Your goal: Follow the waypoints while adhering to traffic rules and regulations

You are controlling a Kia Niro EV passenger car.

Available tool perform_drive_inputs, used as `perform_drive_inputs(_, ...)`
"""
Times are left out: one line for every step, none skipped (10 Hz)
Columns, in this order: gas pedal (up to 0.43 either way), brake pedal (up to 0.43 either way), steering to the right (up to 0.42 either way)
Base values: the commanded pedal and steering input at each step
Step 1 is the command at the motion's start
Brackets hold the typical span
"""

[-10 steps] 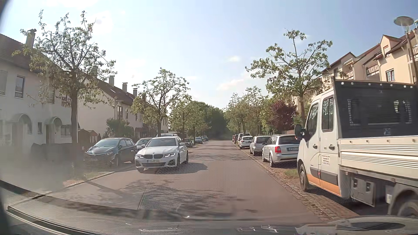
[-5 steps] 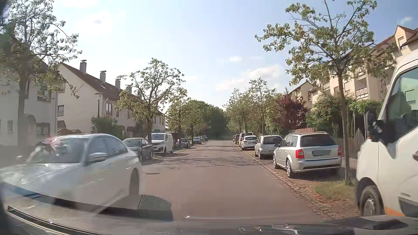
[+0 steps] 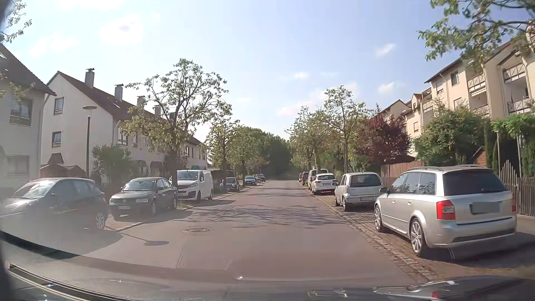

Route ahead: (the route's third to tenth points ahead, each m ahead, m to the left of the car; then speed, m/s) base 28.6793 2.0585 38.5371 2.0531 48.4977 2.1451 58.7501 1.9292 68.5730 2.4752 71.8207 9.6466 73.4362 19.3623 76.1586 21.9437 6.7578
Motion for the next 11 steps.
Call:
perform_drive_inputs(0.067, 0.012, -0.001)
perform_drive_inputs(0.067, 0.012, -0.001)
perform_drive_inputs(0.087, 0.012, -0.002)
perform_drive_inputs(0.11, 0.012, -0.002)
perform_drive_inputs(0.11, 0.012, -0.001)
perform_drive_inputs(0.11, 0.012, -0.001)
perform_drive_inputs(0.11, 0.012, 0.001)
perform_drive_inputs(0.11, 0.012, 0.003)
perform_drive_inputs(0.11, 0.012, 0.003)
perform_drive_inputs(0.11, 0.012, 0.003)
perform_drive_inputs(0.11, 0.012, 0.003)
